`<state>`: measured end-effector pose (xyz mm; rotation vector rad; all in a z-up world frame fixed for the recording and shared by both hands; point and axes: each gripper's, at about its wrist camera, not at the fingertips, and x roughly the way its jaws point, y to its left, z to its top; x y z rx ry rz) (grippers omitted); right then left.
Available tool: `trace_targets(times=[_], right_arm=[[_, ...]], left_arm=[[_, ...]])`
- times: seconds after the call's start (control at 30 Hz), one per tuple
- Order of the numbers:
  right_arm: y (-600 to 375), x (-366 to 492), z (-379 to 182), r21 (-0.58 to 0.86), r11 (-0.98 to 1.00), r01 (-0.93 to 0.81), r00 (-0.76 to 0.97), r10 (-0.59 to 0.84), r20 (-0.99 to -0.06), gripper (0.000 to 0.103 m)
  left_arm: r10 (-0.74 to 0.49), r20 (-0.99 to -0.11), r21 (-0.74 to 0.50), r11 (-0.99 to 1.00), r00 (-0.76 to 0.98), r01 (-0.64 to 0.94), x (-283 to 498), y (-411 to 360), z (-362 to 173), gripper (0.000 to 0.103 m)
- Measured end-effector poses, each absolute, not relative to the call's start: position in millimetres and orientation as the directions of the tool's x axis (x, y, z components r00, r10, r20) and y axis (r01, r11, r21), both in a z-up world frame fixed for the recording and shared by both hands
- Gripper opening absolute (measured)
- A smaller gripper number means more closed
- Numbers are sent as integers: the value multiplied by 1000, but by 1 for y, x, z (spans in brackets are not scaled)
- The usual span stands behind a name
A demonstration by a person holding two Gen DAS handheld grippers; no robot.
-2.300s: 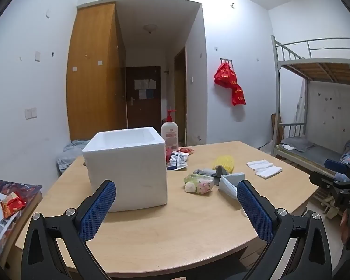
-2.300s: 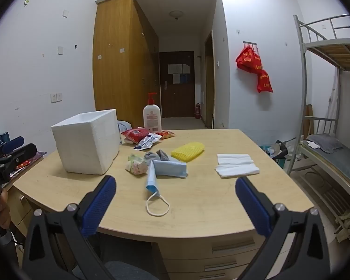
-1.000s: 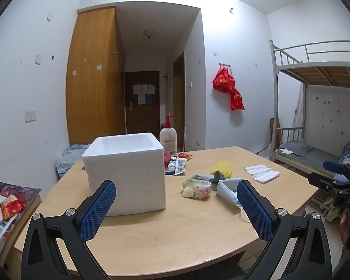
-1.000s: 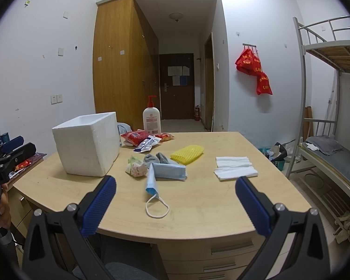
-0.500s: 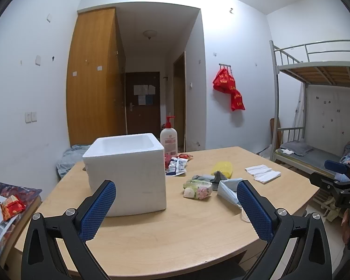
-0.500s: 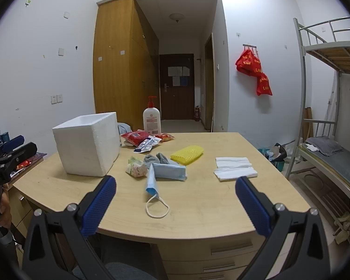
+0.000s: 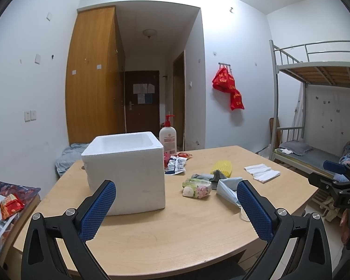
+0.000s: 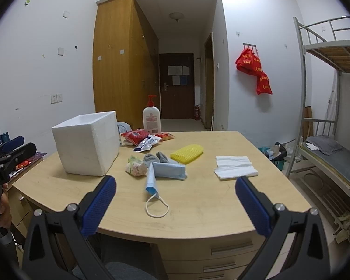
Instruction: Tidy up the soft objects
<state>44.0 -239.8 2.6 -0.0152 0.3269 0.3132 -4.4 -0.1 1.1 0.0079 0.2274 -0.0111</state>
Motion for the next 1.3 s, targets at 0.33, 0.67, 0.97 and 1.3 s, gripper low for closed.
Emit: trace_targets(times=[0.33,0.67,0.97,1.3], right_arm=[[-240,46,0,39,951,-305,898,301,-320,103],[-242,58,2,26,957,-289,901,282,-330,103],[-245,90,-1,23,961,-277,894,267,-360,103],[-256,122,-7,55,965,-256,883,256,-394,103]], left_arm=[[-15,-228,3,1000,974,16,-3,-1,1,103],[-44,-256,-11,999,966,42,19,-8,1,103],[-80,-302,-22,997,950,77,57,-16,-2,103],[-125,-350,-18,992,928,126,89,-30,-8,103]])
